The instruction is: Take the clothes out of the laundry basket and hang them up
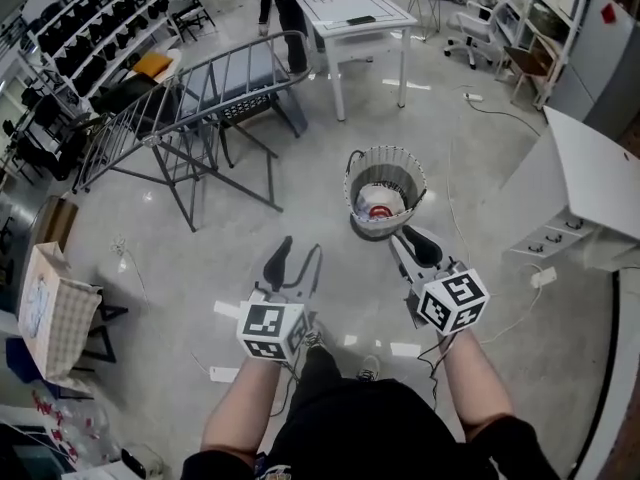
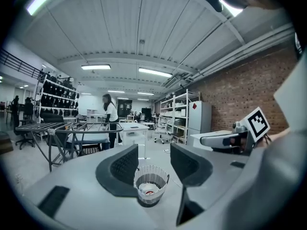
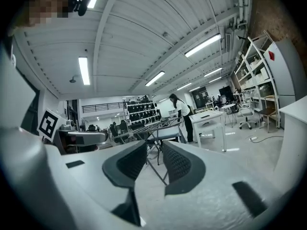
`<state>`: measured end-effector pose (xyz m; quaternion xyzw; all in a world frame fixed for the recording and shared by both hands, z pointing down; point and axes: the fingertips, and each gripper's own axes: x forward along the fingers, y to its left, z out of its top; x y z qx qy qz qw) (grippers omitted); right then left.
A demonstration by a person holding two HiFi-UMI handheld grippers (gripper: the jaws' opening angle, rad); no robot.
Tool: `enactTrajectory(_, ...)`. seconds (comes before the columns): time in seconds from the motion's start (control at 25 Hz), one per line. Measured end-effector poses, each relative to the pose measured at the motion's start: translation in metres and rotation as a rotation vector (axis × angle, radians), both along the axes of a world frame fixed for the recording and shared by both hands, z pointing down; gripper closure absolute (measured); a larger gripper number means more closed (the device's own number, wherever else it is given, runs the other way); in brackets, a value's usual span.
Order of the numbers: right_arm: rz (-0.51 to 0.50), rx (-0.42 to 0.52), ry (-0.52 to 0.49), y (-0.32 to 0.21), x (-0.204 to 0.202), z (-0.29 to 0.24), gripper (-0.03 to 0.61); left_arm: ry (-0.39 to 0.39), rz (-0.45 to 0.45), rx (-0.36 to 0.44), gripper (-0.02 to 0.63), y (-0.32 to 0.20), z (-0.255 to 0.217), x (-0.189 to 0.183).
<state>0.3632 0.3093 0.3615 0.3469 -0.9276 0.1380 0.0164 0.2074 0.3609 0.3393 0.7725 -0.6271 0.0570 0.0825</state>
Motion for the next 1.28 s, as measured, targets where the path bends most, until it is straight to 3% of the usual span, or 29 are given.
enactTrajectory(0.36, 0.059, -0.002, 0.049, -0.049, -0.04, 0.004, 0.43, 0.045, 0.09, -0.022, 0.403, -0.063, 0.017, -0.04)
enactTrajectory(0.84, 0.215, -0.013, 0.075, -0.119, -0.097, 0.009, 0.376, 0.083, 0.24, -0.048, 0.385, -0.152, 0.037, -0.11)
enactTrajectory(1.28, 0.277, -0.018, 0.091, -0.146, -0.111, 0.009, 0.362, 0.107, 0.3, -0.052, 0.382, -0.19, 0.044, -0.125)
